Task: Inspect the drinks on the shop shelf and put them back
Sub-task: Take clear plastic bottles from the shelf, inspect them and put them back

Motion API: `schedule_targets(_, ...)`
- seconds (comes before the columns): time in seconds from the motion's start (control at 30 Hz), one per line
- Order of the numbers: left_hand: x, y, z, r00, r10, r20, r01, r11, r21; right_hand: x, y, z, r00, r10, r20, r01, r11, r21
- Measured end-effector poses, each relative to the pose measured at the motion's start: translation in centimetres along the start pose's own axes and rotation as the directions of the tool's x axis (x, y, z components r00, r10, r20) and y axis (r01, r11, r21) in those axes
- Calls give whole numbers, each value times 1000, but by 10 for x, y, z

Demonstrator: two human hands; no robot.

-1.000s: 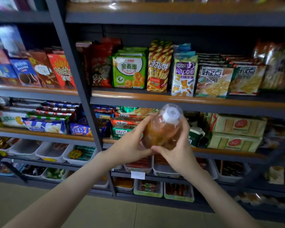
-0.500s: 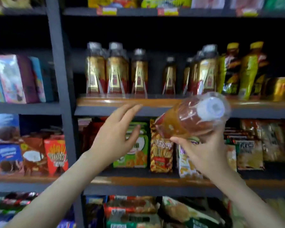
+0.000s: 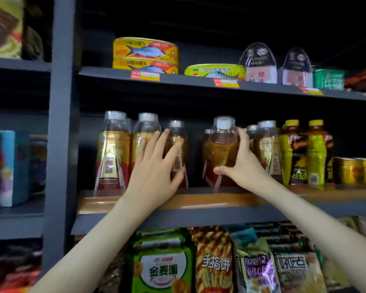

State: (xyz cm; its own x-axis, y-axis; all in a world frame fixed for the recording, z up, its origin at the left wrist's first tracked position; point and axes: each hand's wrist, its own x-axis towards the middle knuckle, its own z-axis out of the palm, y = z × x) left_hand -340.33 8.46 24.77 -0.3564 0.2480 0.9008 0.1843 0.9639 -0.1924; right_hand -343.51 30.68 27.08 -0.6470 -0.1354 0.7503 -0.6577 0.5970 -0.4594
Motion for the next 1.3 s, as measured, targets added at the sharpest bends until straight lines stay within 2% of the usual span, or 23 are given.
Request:
schedule_targets(0.2, 3, -3, 11, 1000, -4, 3, 4, 999, 39, 62, 14, 16, 959, 217, 183, -198, 973, -119)
schedule_targets(0.3, 2, -4, 13, 1000, 1, -12, -1, 999, 39, 81, 28, 30, 950, 230, 211, -191, 963, -191)
schedule_targets(0.73, 1, -1, 11, 999, 2, -39, 1, 998, 68, 119, 61, 42, 918, 321, 234, -222, 903, -368)
schedule_targets(1.0, 1, -3, 12, 1000, -1, -21, 3, 996, 84, 110, 51, 35, 919, 358, 164, -282, 889, -360)
schedule_targets(1.07, 0, -2, 12, 999, -17, -41, 21, 997, 78, 104, 40, 37, 937, 327, 125, -268, 899, -345)
schedule_targets(1.17, -1, -1, 11, 991, -73, -113, 82, 994, 74, 89, 12, 43, 987, 129, 94, -111, 977, -180)
schedule_targets(1.23, -1, 0, 10, 984, -106, -144, 117, 991, 67, 75, -6, 53, 989, 11, 149, -4, 999, -43)
schedule_targets(1.3, 1, -2, 6, 980, -122, -159, 134, 989, 62, 67, -19, 67, 968, -61, 244, 57, 998, 23)
